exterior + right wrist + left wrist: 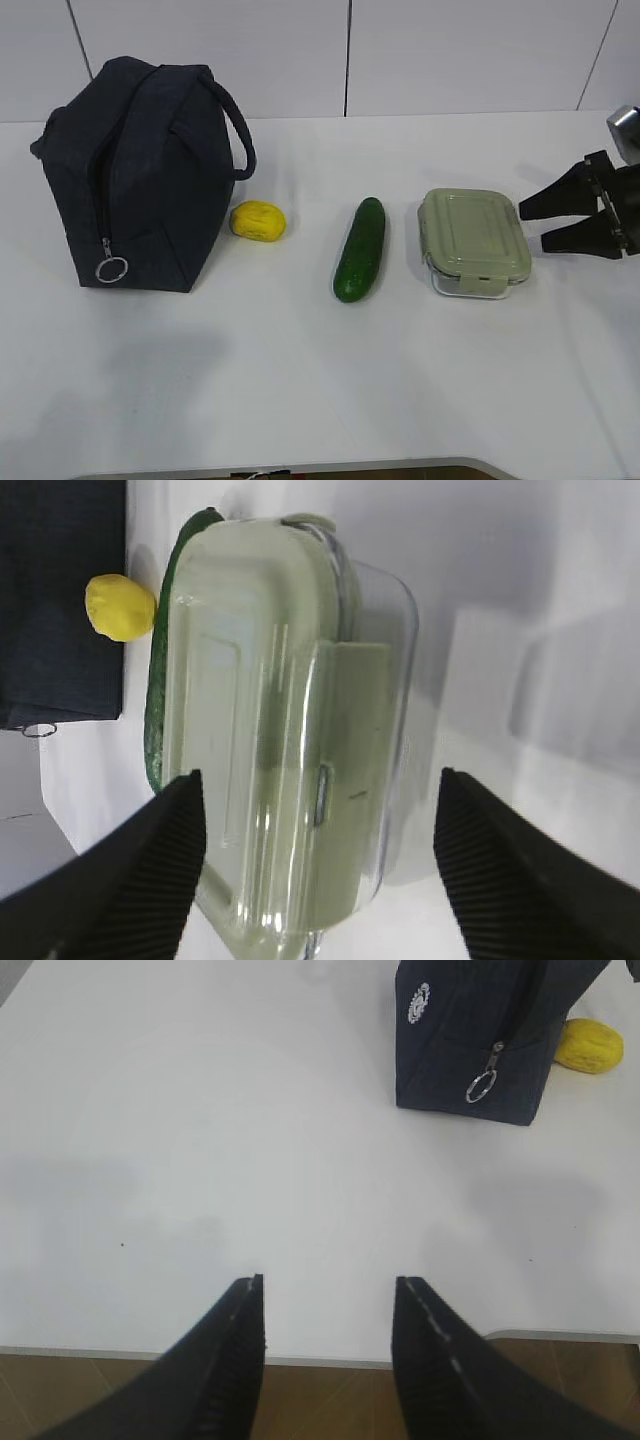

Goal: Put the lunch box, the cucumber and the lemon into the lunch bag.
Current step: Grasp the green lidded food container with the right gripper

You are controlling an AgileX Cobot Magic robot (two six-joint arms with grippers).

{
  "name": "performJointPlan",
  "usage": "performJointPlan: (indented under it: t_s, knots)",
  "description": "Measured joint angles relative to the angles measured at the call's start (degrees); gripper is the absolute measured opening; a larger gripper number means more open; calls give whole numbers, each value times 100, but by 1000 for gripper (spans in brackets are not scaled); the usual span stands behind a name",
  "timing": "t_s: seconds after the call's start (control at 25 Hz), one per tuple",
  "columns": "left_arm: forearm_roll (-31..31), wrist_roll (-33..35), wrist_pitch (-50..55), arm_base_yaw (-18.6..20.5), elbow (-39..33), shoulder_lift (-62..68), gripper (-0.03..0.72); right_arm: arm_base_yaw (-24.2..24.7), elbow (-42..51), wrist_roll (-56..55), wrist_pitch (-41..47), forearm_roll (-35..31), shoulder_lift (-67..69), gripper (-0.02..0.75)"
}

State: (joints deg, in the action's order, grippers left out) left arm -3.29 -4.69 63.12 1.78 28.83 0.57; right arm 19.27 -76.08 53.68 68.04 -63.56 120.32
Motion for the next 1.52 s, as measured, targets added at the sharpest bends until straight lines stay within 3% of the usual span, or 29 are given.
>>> performJointPlan:
  t_s: [0.4,0.84,1.52]
  knots:
    - [0,0,0,0,0,0,305,-341,0,362,-40,-1,72,541]
    - [-4,0,0,0,0,0,305,-362,-32,346,-52,46,230,534]
    - [-13,0,0,0,0,0,305,-502,-48,318,-67,-471,477,533]
